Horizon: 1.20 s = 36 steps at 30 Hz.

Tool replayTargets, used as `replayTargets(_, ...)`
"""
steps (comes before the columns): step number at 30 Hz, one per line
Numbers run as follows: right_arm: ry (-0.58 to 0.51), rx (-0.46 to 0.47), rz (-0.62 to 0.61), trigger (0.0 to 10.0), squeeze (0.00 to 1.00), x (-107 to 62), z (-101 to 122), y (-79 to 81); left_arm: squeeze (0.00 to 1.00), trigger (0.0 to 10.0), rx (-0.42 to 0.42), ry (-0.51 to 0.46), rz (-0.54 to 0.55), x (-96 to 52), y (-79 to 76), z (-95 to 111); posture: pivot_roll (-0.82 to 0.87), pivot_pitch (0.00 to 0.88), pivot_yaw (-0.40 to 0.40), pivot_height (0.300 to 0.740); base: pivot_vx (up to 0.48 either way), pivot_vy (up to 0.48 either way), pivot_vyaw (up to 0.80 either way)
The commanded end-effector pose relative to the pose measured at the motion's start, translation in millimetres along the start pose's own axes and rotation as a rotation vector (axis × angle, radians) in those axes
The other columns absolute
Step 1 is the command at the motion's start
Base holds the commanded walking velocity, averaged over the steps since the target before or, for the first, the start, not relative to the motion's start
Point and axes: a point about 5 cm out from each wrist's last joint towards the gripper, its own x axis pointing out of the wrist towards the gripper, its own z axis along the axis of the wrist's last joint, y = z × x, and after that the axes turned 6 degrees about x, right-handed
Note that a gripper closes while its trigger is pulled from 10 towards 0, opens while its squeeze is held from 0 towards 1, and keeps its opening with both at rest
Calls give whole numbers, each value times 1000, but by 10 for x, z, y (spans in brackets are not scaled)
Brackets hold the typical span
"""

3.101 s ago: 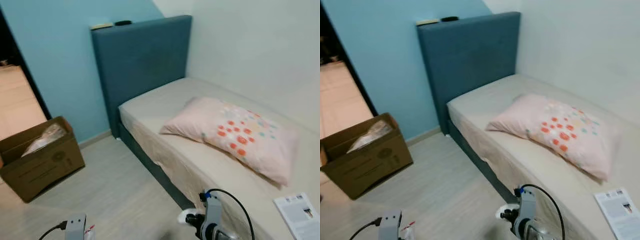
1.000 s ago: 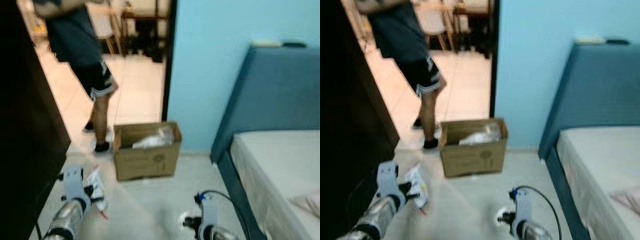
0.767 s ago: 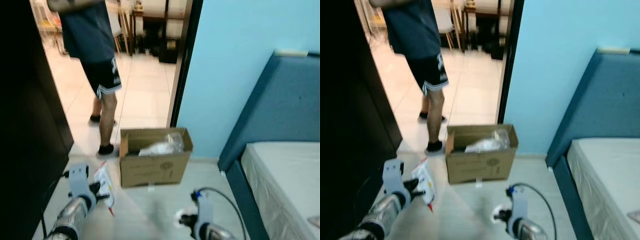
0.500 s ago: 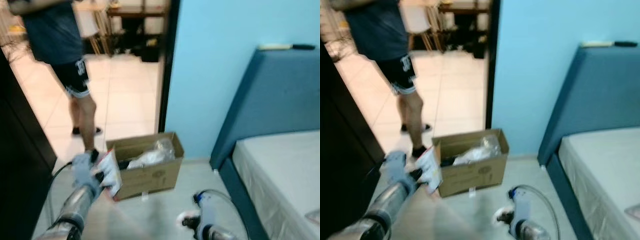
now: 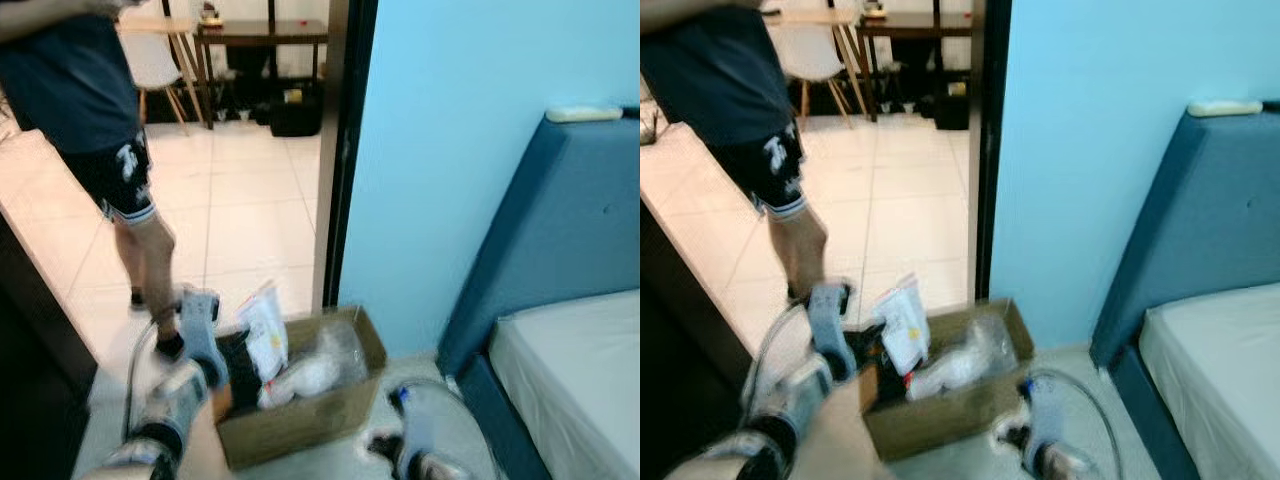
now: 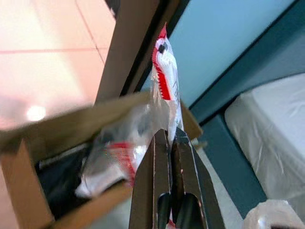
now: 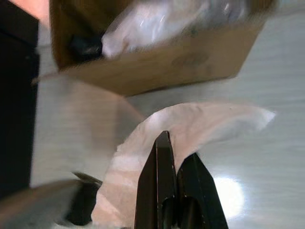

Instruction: Clean up the room

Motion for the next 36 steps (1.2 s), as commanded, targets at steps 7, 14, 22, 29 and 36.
replayTargets(7, -30, 33, -23, 10000, 0, 48, 167, 58, 0, 10000, 13, 35, 39, -13, 59, -4, -61, 0, -35, 733, 244, 0, 0)
replayTargets(14, -118, -8, -26, 10000, 0, 72, 526, 104, 0, 10000, -4, 116, -94, -51, -53, -172, -60, 0, -39, 708, 0, 0, 0)
replayTargets(22, -205, -109, -10, 10000, 0, 88, 914, 237, 0, 10000, 37, 180, -233, -111, -162, -316, -60, 0, -45, 678, 0, 0, 0)
replayTargets(29, -213, -182, 10, 10000, 0, 111, 1015, 356, 0, 10000, 76, 175, -118, -113, -74, -294, -60, 0, -48, 658, 0, 0, 0)
replayTargets(36, -223, -195, 30, 10000, 0, 125, 1054, 430, 0, 10000, 78, 150, -54, -110, -8, -234, -55, 35, -42, 638, 0, 0, 0)
